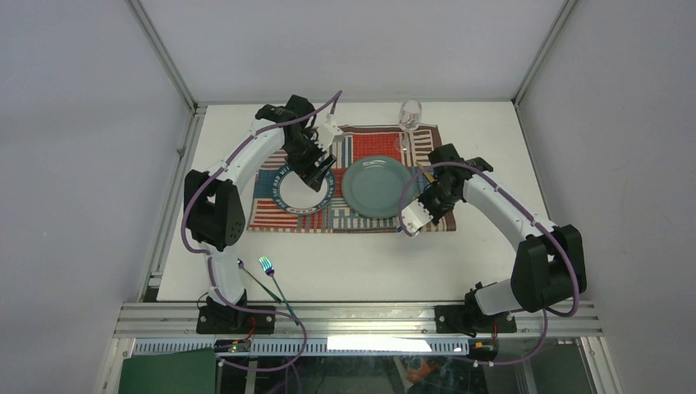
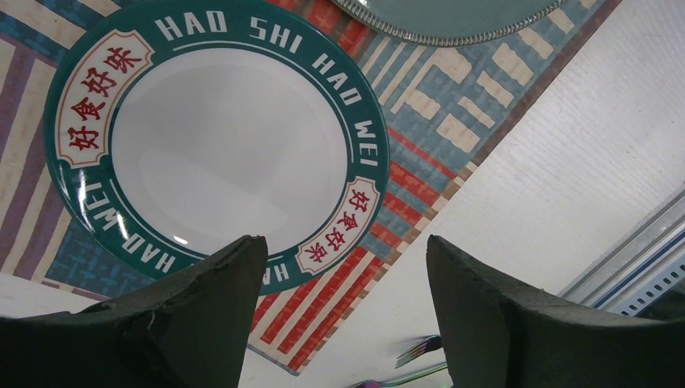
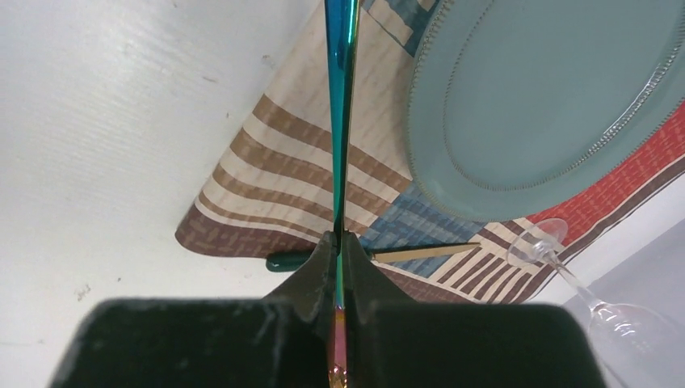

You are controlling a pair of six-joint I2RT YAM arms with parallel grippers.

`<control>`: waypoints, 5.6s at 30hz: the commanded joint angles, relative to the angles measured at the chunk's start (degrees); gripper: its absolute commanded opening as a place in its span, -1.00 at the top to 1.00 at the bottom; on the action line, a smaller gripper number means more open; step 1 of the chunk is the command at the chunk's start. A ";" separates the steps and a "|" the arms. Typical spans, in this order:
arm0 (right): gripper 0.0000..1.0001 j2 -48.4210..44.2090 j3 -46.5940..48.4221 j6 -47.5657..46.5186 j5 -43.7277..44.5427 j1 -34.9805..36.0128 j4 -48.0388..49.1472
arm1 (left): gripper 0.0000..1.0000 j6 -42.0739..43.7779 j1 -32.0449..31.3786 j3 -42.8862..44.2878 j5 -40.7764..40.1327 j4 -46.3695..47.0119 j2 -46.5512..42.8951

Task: Set the dinner table for one person
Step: Pick up the spoon from the center of the board, then adjust the spoon at the center of the board.

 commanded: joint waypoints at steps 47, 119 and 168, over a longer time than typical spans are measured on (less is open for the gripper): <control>0.26 17.99 5.38 -31.54 -2.66 -4.83 8.24 | -0.52 6.71 2.79 -10.48 2.48 7.53 -12.68; -0.99 20.37 12.13 158.26 17.68 -10.65 10.03 | -0.47 0.68 4.17 -5.22 -5.16 2.69 -6.25; 1.00 10.11 7.92 141.18 28.86 -5.58 27.19 | -0.49 1.24 4.22 -8.32 -2.50 3.54 -7.28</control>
